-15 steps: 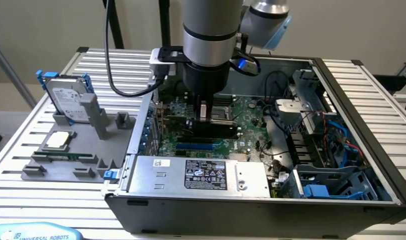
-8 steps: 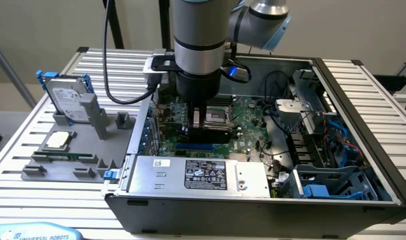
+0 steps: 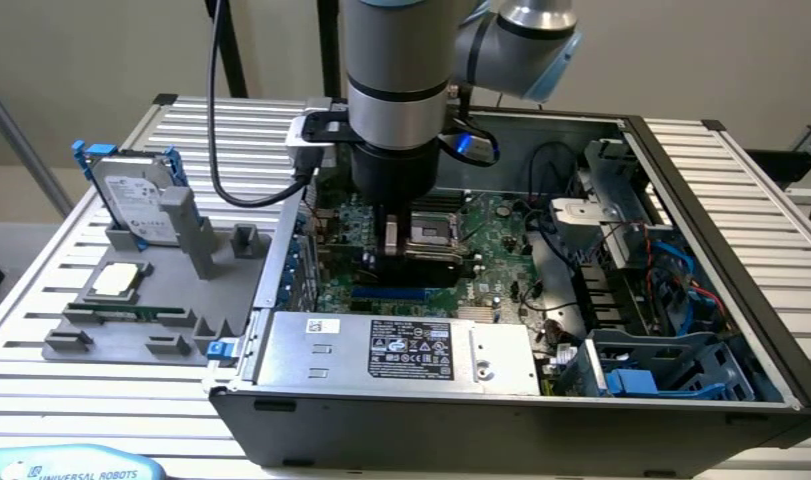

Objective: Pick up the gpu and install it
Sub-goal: 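Insert the gpu into the slot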

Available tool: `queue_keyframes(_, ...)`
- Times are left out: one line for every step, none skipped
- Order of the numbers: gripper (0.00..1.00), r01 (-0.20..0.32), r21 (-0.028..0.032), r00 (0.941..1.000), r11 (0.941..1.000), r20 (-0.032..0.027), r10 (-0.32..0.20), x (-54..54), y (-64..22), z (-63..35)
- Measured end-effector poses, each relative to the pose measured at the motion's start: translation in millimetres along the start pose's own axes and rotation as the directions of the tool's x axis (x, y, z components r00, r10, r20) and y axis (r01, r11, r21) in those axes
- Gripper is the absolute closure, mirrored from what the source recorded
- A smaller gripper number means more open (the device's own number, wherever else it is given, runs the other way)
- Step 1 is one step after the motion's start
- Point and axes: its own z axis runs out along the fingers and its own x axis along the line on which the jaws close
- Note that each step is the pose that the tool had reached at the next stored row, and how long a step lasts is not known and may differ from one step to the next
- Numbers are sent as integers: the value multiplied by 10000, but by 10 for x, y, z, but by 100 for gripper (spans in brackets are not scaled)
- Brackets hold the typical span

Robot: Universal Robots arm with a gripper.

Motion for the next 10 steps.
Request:
queue_keyframes(73, -5, 0, 10000, 10000, -1, 5, -5, 2, 3)
queue_keyframes(73, -12, 1, 10000, 10000, -2, 12, -9, 5, 7)
queue_keyframes(73, -17, 1, 10000, 10000, -2, 17, -13, 9, 11)
queue_keyframes(73, -24, 1, 10000, 10000, -6, 24, -15, 14, 15)
queue_keyframes(73, -29, 1, 10000, 10000, -10, 29, -17, 18, 19)
queue_keyframes(73, -31, 1, 10000, 10000, -15, 31, -17, 22, 24)
queue_keyframes(73, -34, 1, 10000, 10000, -21, 34, -18, 27, 30)
queue_keyframes(73, -34, 2, 10000, 10000, -26, 34, -18, 32, 36)
queue_keyframes(73, -34, 2, 10000, 10000, -29, 34, -18, 37, 43)
queue_keyframes(73, -34, 2, 10000, 10000, -31, 34, -18, 43, 49)
